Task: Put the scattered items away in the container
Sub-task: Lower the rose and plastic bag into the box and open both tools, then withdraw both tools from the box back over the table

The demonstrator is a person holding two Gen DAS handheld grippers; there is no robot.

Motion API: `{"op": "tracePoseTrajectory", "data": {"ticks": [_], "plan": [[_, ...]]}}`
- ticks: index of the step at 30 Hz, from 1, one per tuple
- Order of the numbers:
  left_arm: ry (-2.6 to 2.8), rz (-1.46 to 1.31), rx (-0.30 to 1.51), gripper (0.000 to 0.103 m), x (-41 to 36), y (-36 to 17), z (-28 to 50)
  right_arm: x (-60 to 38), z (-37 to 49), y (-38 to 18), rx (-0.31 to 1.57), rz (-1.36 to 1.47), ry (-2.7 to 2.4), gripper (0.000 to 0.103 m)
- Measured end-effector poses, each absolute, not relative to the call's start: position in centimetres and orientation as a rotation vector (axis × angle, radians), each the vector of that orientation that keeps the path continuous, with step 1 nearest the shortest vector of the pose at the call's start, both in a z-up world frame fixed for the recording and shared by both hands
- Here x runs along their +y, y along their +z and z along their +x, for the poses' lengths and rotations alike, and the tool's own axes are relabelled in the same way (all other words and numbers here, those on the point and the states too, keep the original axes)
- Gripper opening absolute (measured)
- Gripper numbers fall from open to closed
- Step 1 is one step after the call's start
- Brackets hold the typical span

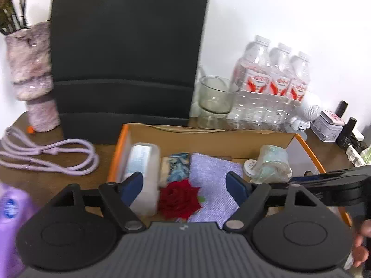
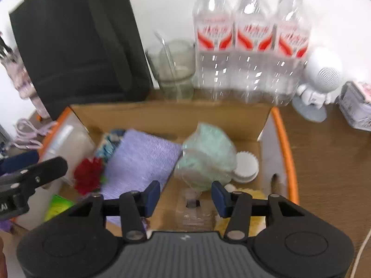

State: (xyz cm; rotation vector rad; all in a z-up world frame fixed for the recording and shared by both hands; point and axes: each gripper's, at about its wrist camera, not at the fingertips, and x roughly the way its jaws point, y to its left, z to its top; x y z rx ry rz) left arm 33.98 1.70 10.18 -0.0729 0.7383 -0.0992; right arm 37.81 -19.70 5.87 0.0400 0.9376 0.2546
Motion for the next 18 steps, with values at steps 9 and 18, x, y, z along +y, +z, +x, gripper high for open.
{"op": "tracePoseTrajectory", "data": {"ticks": [9, 18], "plan": [[-0.027, -0.083, 0.813, 0.103, 2.3, 13.0, 29.5, -21.6, 32.2, 9.3, 0.831, 0.013, 0.228, 0.075], [-0.002, -0.045, 0.33, 0.103, 1.5, 11.7, 19.0, -21.2, 20.3, 7.8, 0.353, 0.041, 0.245, 0.087]]}}
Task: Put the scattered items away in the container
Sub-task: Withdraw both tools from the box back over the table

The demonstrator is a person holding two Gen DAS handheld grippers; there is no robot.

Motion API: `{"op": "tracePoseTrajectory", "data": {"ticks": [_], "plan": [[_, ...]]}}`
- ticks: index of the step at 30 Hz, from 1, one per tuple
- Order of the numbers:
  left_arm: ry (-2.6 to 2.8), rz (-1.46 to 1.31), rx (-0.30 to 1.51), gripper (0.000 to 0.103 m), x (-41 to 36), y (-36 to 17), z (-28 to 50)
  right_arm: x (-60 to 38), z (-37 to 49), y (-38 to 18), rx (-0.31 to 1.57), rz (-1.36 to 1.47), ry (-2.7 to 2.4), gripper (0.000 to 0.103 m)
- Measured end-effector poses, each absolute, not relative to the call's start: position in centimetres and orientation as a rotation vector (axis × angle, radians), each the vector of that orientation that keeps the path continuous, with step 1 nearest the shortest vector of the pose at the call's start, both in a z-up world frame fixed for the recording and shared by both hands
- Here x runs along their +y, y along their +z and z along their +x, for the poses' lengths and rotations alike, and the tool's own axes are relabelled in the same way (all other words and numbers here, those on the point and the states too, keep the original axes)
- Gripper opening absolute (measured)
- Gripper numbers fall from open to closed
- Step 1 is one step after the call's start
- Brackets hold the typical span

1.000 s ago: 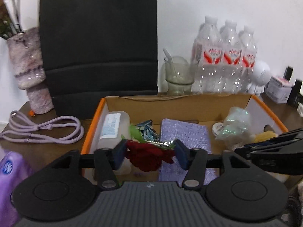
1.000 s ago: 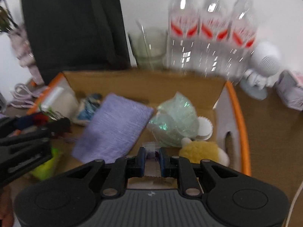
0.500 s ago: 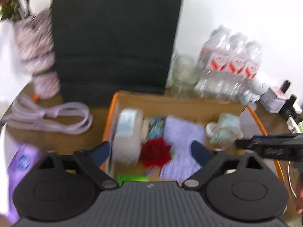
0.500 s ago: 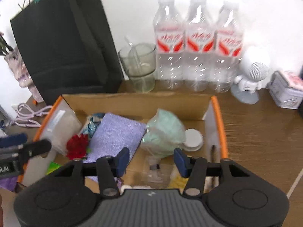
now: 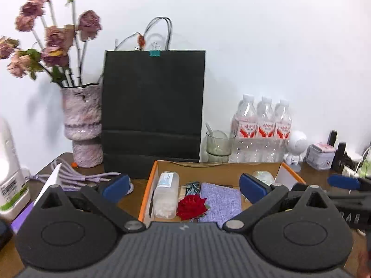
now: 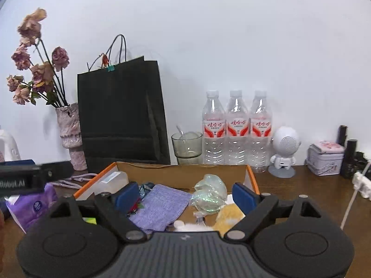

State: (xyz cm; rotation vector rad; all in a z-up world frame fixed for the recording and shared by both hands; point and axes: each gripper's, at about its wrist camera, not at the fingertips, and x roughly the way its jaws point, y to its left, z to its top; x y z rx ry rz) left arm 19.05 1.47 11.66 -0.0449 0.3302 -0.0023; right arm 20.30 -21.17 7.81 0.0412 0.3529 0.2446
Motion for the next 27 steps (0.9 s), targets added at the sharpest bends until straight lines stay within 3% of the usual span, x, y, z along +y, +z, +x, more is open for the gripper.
{"op": "tracePoseTrajectory", "data": {"ticks": [6, 18, 27], "plan": [[0.05, -0.096, 0.262, 0.103, 2.2, 10.1, 10.3, -22.5, 11.3, 6.6, 0.309, 0.132, 0.234, 0.09], [-0.039, -0.101, 0.429, 0.103, 0.4, 2.9, -6.7, -22.7, -8.0, -0.5, 0.444, 0.113, 0.248, 0.09], [-0.04, -0.052, 0.407, 0.103, 0.3, 3.3, -10.6, -23.5, -10.6, -0.3, 0.457, 0.154, 0.258, 0.09]]}}
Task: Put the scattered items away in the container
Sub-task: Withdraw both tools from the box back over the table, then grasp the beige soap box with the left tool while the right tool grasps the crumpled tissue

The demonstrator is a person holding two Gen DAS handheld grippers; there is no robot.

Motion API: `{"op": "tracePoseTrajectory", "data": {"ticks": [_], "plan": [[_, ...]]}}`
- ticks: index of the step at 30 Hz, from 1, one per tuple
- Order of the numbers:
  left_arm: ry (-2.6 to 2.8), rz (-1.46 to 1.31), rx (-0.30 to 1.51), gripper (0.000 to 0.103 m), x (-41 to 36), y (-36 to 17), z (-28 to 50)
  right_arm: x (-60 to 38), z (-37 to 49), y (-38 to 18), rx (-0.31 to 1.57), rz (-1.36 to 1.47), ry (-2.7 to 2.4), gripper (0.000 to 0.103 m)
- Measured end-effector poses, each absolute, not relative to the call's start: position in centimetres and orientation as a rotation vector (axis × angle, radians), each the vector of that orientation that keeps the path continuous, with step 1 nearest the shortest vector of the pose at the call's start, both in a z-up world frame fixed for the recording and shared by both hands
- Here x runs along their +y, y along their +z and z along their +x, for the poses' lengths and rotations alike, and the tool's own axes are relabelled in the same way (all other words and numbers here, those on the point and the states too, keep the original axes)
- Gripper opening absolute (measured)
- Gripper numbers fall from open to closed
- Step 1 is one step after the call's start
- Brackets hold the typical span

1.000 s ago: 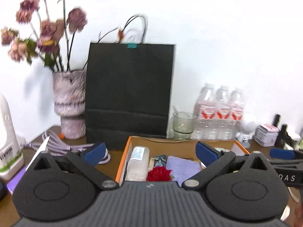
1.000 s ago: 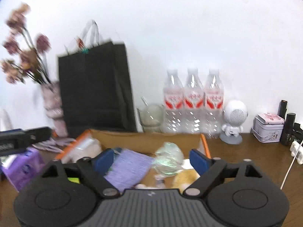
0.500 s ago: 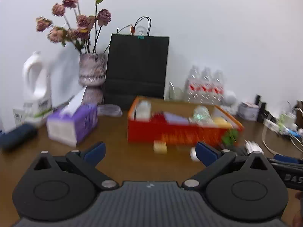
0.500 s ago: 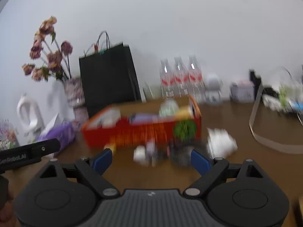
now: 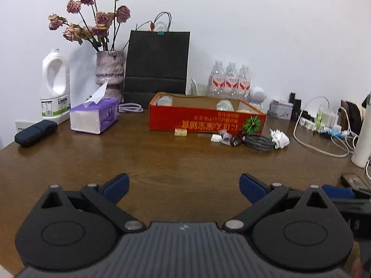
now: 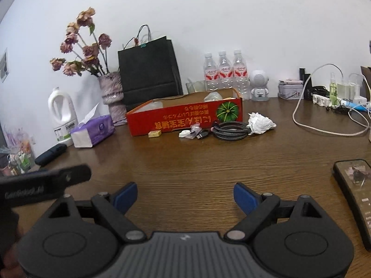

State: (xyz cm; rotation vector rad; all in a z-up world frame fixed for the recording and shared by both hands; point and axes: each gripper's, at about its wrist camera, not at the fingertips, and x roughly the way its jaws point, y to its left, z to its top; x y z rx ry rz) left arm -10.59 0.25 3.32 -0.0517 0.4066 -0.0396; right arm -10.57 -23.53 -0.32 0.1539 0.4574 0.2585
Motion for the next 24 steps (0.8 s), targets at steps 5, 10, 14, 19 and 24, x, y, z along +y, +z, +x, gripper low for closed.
{"op": "tracePoseTrajectory", "data": {"ticks": [5, 10, 14, 19, 24], "plan": [[-0.024, -0.06, 0.425, 0.103, 0.6, 2.9, -10.0, -23.6, -9.9, -0.4, 0.471, 0.153, 0.263, 0.088], [-0.034, -0.048, 0.46, 0.103, 0.9, 2.6, -7.7, -24.7, -6.9, -0.2, 0.511, 0.123, 0.249, 0.086], [-0.059, -0.007, 0.426, 0.103, 0.9, 3.9, -2.5, -26.0, -1.7, 1.3, 0.501, 0.095, 0.185, 0.084], [-0.094, 0.0, 0.472, 0.08, 0.2, 4.0, 7.7, -27.3, 7.8, 2.5, 0.514, 0.065, 0.076, 0.075], [-0.071, -0.015, 0.534, 0.072, -0.1, 2.2, 15.5, -30.2, 13.7, 1.6, 0.549, 0.175, -0.041, 0.061]]}}
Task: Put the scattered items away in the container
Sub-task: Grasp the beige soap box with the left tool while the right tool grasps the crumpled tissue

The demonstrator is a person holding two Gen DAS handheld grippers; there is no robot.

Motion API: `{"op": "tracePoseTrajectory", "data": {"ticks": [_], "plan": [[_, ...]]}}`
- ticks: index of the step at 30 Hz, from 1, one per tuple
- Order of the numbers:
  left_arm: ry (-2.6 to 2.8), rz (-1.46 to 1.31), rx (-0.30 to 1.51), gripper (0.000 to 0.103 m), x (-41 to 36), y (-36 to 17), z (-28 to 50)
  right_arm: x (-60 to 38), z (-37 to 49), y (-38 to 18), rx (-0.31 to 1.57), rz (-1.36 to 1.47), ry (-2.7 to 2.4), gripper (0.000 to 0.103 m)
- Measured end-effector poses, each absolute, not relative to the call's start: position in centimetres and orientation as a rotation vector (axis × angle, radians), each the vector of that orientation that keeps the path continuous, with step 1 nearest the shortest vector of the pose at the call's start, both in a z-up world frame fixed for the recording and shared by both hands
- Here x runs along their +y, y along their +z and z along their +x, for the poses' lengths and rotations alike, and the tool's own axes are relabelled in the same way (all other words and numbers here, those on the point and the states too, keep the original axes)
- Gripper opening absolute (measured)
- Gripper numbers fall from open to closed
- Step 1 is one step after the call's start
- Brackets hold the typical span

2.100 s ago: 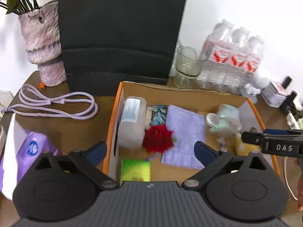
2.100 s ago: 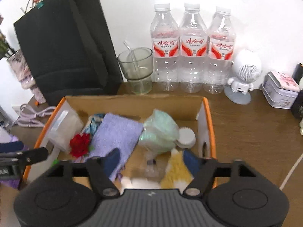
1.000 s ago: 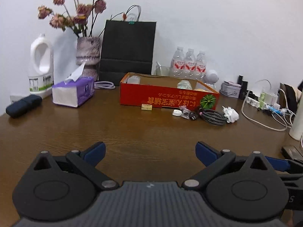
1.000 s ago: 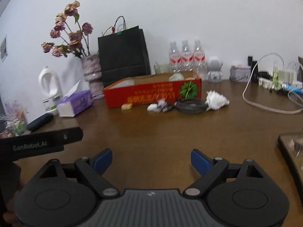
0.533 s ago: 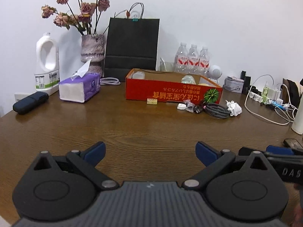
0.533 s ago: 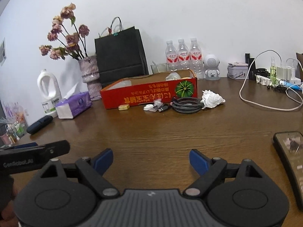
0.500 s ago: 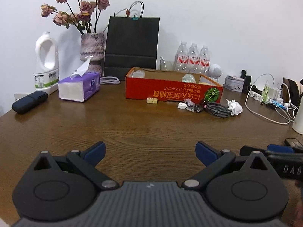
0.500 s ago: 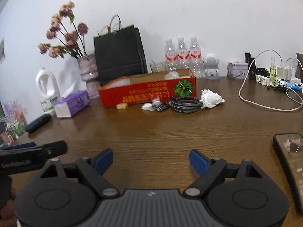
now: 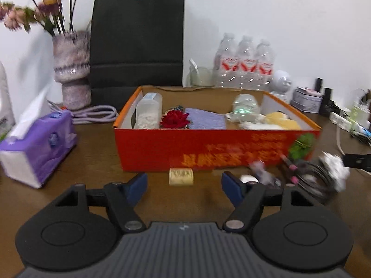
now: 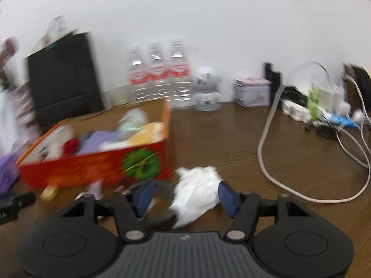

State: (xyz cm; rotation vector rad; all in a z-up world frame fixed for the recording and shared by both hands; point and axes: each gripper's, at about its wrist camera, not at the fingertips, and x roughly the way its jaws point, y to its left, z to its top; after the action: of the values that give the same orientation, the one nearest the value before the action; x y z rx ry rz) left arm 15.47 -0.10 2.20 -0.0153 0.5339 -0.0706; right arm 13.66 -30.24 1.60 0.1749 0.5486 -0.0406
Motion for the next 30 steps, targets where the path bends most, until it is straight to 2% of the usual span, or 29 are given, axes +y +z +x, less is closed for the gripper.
{"op": "tracePoseTrajectory", "data": {"ticks": [2, 4, 7, 8, 10, 12, 13, 14, 22, 30], "plan": [[-0.061, -0.038, 0.553, 0.069, 0.2, 1.6, 17.2, -31.2, 14.8, 1.0, 0.548, 0.222, -0.074, 0.059], [-0.077, -0.051, 0.57, 0.067, 0.4, 1.1, 18.2, -31.5, 15.8, 0.1, 0.571, 0.233, -0.077, 0.052], [-0.09, -0.018, 0.58, 0.066, 0.1, 0.5, 18.6, -31.0, 16.7, -1.0, 0.615, 0.18, -0.085, 0.035], [-0.081, 0.004, 0.579, 0.064, -0.1, 0.4, 18.9, -30.9, 16.9, -1.2, 0.622, 0.165, -0.084, 0.035], [-0.092, 0.012, 0.601, 0.057, -0.3, 0.2, 19.5, -30.5, 16.9, -1.2, 0.621, 0.142, -0.081, 0.033], [-0.099, -0.016, 0.634, 0.04, -0.1, 0.0, 20.1, -30.3, 16.9, -1.2, 0.62, 0.123, -0.074, 0.029], [-0.092, -0.025, 0.648, 0.038, 0.0, -0.1, 20.3, -30.1, 16.9, -1.3, 0.62, 0.112, -0.075, 0.028], [-0.087, -0.034, 0.642, 0.031, 0.2, -0.1, 20.2, -30.0, 16.8, -1.2, 0.616, 0.1, -0.077, 0.025], [-0.053, -0.035, 0.604, 0.031, 0.8, 0.6, 17.8, -30.7, 15.3, -0.1, 0.537, 0.155, -0.055, 0.015], [-0.019, -0.127, 0.518, 0.031, 1.3, 2.9, 6.1, -28.1, 6.7, 3.0, 0.445, 0.229, 0.129, 0.015]]}}
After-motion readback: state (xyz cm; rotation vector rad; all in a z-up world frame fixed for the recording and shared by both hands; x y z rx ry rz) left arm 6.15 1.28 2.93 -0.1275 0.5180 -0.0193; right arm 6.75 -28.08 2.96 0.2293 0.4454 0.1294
